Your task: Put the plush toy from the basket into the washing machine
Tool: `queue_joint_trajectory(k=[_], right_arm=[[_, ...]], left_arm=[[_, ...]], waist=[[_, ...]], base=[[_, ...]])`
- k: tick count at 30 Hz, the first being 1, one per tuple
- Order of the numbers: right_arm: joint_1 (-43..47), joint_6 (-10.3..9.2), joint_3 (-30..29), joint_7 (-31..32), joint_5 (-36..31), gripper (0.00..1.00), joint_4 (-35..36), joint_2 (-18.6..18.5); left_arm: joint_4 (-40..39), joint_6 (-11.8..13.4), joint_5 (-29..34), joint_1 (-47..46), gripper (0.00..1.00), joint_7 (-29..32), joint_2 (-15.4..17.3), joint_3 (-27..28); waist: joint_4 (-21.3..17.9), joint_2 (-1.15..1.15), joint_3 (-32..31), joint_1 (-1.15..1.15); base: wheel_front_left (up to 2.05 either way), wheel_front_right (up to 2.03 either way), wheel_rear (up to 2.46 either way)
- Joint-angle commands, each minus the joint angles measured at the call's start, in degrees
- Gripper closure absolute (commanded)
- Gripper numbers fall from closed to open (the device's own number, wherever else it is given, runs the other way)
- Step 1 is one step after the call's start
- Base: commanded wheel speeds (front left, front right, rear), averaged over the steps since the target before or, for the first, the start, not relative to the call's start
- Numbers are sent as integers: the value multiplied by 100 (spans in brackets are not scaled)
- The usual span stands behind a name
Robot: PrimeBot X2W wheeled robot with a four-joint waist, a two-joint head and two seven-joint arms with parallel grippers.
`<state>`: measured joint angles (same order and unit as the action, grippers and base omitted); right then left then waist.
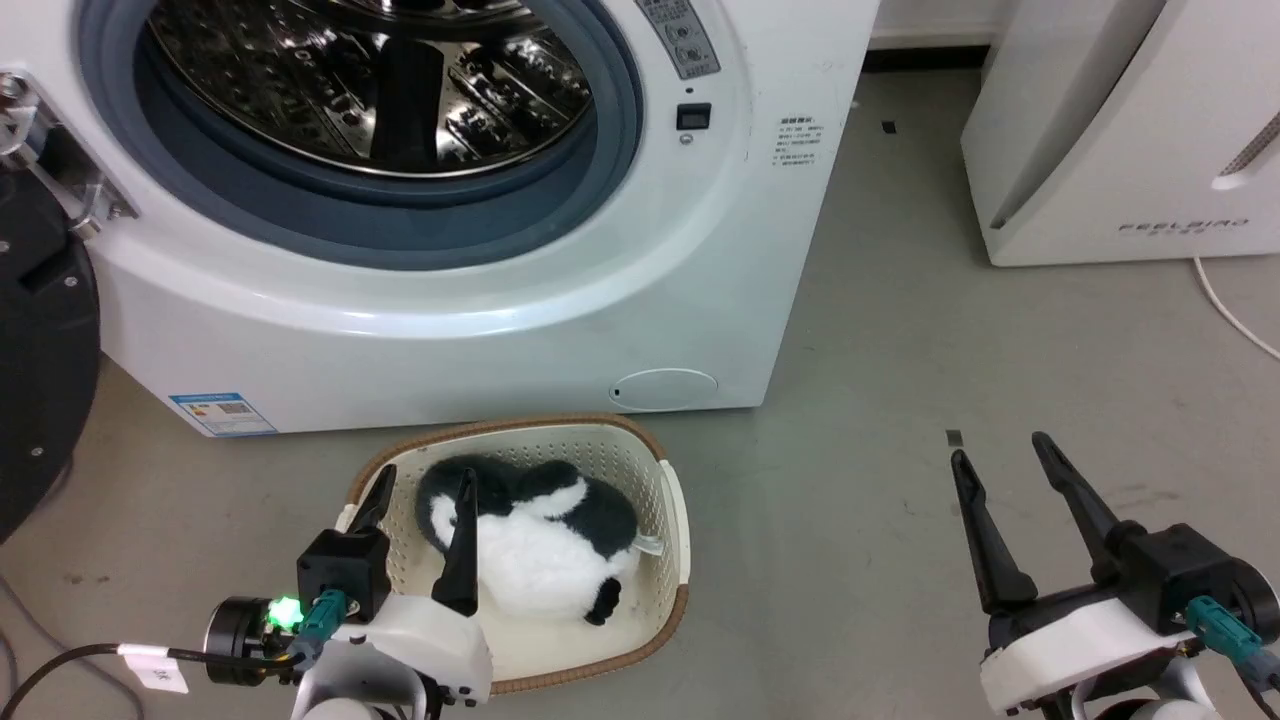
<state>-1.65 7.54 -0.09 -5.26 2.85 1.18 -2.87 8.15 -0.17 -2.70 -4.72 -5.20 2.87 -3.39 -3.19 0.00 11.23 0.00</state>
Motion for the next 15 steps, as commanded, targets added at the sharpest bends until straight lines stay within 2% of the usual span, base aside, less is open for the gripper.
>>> queue_joint_trajectory(k=[1,15], right_arm=[[-119,-2,0,-73,67,0,52,0],[-290,-3,87,-239,202,0,177,0]], left_arm=[[85,-20,21,-135,0,-74,16,-30],[874,-65,90,-637,0,-241,116,-170]], waist=[[-39,0,81,0],[-253,0,603,0]], base=[[0,0,0],[0,0,0]])
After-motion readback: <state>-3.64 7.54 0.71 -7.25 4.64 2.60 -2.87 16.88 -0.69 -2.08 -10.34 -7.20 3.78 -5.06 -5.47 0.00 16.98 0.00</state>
